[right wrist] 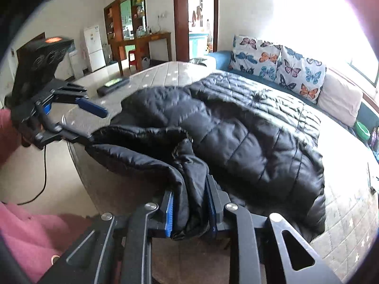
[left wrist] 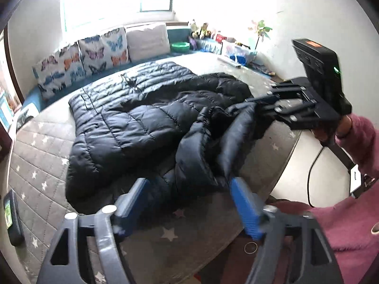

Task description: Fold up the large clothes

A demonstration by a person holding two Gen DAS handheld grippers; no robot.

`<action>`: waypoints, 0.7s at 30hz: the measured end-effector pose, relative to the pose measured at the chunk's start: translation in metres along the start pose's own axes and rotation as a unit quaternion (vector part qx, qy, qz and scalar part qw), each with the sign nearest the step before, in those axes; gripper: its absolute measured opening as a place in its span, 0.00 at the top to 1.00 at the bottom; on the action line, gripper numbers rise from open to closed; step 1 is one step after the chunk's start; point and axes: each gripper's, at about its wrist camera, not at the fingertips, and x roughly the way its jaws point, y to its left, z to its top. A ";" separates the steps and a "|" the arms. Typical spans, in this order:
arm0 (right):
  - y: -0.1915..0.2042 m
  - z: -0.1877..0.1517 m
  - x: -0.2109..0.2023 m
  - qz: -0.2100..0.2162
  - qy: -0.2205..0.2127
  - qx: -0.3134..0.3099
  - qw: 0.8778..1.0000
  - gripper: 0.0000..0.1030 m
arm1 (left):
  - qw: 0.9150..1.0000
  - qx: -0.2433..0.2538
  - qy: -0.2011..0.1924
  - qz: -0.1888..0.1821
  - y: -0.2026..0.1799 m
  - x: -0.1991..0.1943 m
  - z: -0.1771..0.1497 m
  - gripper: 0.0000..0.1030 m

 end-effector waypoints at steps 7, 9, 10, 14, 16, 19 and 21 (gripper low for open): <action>-0.012 0.024 0.001 -0.012 -0.020 0.017 1.000 0.77 | 0.994 0.079 -0.001 0.076 -0.024 0.021 -0.018 0.18; -0.016 0.027 0.001 -0.013 -0.025 0.023 0.999 0.77 | 0.989 0.103 0.002 0.101 -0.028 0.034 -0.024 0.18; -0.017 0.028 0.001 -0.013 -0.026 0.025 0.999 0.77 | 0.987 0.115 0.004 0.113 -0.030 0.041 -0.027 0.18; -0.023 0.036 -0.001 -0.018 -0.033 0.027 0.999 0.78 | 0.975 0.153 0.000 0.161 -0.030 0.063 -0.032 0.20; -0.025 0.038 -0.001 -0.016 -0.037 0.031 0.999 0.78 | 0.971 0.160 -0.012 0.177 -0.028 0.067 -0.034 0.33; -0.023 0.037 -0.002 -0.017 -0.047 0.032 0.998 0.78 | 0.976 0.135 -0.027 0.169 -0.021 0.063 -0.029 0.64; -0.021 0.033 -0.005 -0.017 -0.057 0.038 0.997 0.79 | 0.980 0.114 -0.041 0.159 -0.017 0.058 -0.029 0.73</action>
